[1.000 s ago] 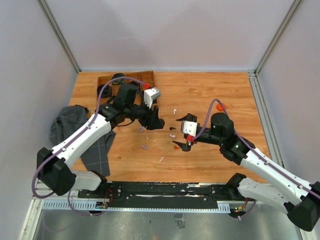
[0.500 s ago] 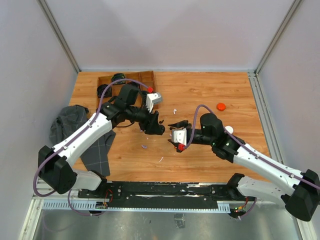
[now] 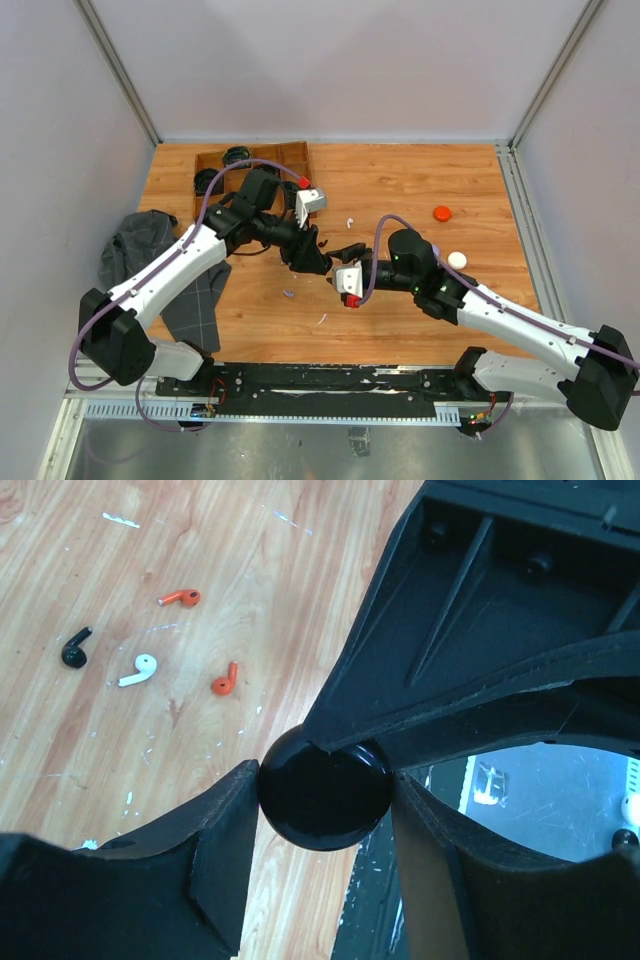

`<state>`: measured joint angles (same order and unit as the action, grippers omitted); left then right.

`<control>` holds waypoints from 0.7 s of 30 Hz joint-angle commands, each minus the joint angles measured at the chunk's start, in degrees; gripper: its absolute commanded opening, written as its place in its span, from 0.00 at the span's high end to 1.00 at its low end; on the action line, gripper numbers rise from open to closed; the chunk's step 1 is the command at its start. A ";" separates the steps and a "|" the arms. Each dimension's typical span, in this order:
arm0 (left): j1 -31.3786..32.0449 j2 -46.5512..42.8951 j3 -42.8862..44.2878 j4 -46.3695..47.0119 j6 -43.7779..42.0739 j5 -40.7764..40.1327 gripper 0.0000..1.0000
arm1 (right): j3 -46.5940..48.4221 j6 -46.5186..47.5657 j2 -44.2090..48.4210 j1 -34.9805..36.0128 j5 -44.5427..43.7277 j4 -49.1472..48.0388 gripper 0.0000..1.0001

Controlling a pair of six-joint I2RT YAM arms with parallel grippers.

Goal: Insert the wireless bluetooth earbuds into the charging case
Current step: Pick up the charging case at the center of the board.

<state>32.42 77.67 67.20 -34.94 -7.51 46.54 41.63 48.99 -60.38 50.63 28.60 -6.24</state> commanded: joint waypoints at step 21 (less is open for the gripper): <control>0.62 -0.47 -0.14 4.88 2.58 -0.64 0.32 | -0.27 -1.76 -0.57 1.23 -4.34 -1.46 0.99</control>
<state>32.82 79.24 67.55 -35.22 -7.79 49.08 41.54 50.52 -61.01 51.35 26.28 -6.22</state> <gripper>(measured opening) 0.655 0.319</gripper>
